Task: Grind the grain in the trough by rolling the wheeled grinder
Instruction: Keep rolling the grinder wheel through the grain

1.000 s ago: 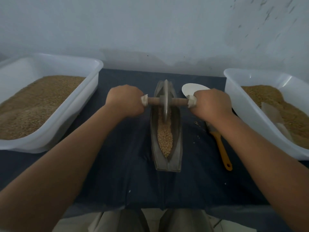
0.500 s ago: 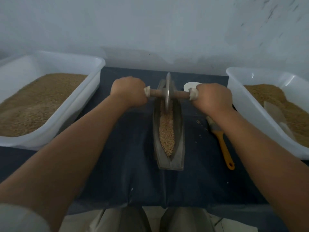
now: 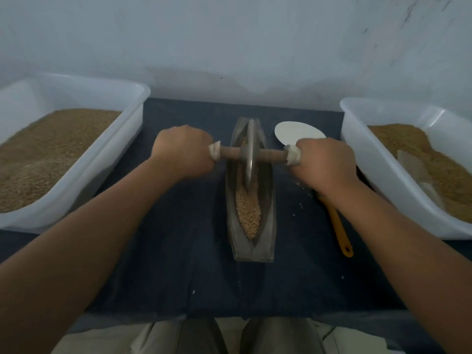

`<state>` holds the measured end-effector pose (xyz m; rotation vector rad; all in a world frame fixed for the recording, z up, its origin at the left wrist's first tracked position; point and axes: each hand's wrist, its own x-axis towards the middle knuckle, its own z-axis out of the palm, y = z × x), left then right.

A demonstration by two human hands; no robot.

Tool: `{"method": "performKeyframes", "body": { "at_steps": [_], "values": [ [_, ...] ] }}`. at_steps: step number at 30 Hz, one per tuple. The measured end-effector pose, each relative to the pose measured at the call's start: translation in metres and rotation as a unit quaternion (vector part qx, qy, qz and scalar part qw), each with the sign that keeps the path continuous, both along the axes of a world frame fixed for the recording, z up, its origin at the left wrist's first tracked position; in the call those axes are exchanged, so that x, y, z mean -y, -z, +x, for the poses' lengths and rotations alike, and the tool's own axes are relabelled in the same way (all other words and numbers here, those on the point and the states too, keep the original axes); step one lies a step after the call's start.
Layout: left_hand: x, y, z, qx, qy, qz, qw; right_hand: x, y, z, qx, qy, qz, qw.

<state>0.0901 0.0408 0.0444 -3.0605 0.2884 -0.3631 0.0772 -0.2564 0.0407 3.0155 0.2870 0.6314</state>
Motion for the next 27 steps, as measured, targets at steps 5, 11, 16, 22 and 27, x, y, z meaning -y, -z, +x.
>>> {"method": "performKeyframes", "body": {
  "at_steps": [5, 11, 16, 22, 27],
  "values": [
    [0.006, -0.007, 0.016, -0.006, -0.017, -0.019, 1.000, -0.010, -0.016, 0.017, 0.003, -0.016, 0.013, 1.000],
    [-0.021, 0.019, -0.066, 0.104, 0.075, 0.034, 0.991, 0.015, -0.016, -0.049, -0.105, -0.057, -0.009, 0.993],
    [-0.012, 0.017, -0.038, 0.044, 0.033, 0.026, 0.998, 0.010, -0.006, -0.030, -0.056, -0.033, -0.010, 0.998],
    [0.005, -0.010, 0.034, -0.005, -0.009, -0.009, 1.000, -0.009, -0.014, 0.024, 0.010, -0.001, 0.013, 1.000],
    [-0.008, 0.007, -0.020, 0.004, 0.028, 0.004, 1.000, 0.002, -0.017, -0.012, -0.065, -0.028, -0.007, 0.997]
  ]
}}
